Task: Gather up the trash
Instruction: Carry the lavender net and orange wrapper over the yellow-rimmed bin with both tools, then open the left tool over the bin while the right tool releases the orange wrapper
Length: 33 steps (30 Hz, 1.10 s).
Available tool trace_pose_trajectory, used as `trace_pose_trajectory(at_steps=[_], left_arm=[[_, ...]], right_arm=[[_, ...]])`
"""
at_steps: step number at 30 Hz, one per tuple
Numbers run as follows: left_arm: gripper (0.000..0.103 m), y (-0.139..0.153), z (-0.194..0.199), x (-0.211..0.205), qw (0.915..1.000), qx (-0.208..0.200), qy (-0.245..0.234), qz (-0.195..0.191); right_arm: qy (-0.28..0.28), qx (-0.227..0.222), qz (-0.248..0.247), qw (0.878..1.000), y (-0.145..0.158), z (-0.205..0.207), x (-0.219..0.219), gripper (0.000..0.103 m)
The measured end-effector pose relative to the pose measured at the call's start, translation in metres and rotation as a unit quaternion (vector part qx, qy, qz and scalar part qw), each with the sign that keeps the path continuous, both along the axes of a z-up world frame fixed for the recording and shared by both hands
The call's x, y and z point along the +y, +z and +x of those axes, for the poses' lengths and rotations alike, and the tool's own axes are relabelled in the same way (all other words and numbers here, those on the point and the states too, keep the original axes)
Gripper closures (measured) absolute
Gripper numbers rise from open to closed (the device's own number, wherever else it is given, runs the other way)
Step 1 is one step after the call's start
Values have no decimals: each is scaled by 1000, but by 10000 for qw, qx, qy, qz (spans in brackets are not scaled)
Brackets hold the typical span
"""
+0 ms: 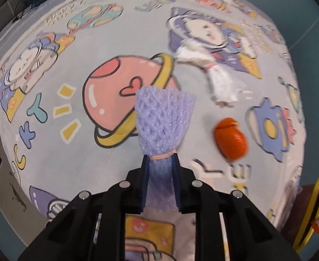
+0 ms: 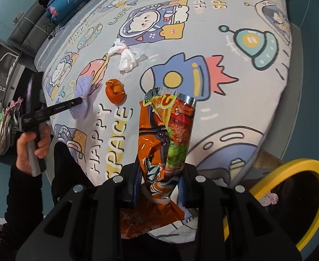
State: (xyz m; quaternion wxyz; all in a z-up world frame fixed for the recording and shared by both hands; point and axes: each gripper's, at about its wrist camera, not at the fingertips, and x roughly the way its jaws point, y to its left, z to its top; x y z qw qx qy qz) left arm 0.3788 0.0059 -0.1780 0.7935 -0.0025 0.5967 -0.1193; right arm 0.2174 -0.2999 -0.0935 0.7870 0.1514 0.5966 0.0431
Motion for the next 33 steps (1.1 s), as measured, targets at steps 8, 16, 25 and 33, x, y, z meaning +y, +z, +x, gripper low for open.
trace_pose_trajectory(at_steps=[8,16,25,33], left_arm=[[84,56,-60,-62,9945,-156,-966,-383],[84,88,-128,-136,9772,-211,-1923,-873],[84,103,-190,-202,9556,-213,-2734,-1079],[84,106,-227,-256,9388,-145,-3269,-1081]], right_arm=[[-567,-33,-169,9982,11,-42,-39,77],[-1358,-254,-181,9902,28,-98,-91,76],[-2112,-545,-300,9755,36,-154,-136,76],[-2412,-535,-397,9682,25,-181,-161,75]])
